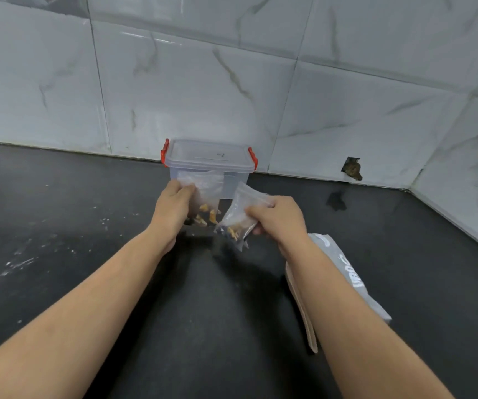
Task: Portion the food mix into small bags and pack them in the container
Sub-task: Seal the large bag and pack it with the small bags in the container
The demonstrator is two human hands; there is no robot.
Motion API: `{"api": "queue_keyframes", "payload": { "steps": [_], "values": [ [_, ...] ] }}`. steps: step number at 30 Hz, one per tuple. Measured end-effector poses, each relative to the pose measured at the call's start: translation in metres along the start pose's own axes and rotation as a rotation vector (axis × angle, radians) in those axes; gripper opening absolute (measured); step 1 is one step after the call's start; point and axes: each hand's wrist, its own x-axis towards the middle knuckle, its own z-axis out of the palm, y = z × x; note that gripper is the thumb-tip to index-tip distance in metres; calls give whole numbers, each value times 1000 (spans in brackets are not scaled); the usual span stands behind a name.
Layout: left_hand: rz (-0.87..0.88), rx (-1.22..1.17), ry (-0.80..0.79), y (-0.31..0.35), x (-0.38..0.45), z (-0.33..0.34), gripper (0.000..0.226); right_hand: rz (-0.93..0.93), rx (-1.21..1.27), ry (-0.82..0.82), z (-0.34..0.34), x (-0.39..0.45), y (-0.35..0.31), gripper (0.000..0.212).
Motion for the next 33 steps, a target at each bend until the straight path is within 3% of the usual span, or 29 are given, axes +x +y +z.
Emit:
{"api": "queue_keyframes", "payload": {
  "steps": [8,15,22,24,29,33],
  "values": [
    [102,114,-214,22,-77,38,24,7,-152,276,-57,-127,27,19],
    [112,303,-408,15,-100,91,14,74,-232,306,-68,-162,47,15],
    [134,312,-405,3,-102,111,28,188,-233,294,-78,-165,53,29],
    [132,287,-378,2,-103,113,29,199,-226,295,-79,-165,56,43],
    [134,255,-337,3,-106,108,31,121,-313,400,-74,-166,60,57],
    [178,278,-312,6,-107,101,34,16,-561,538,-68,-167,60,61]
  ]
}}
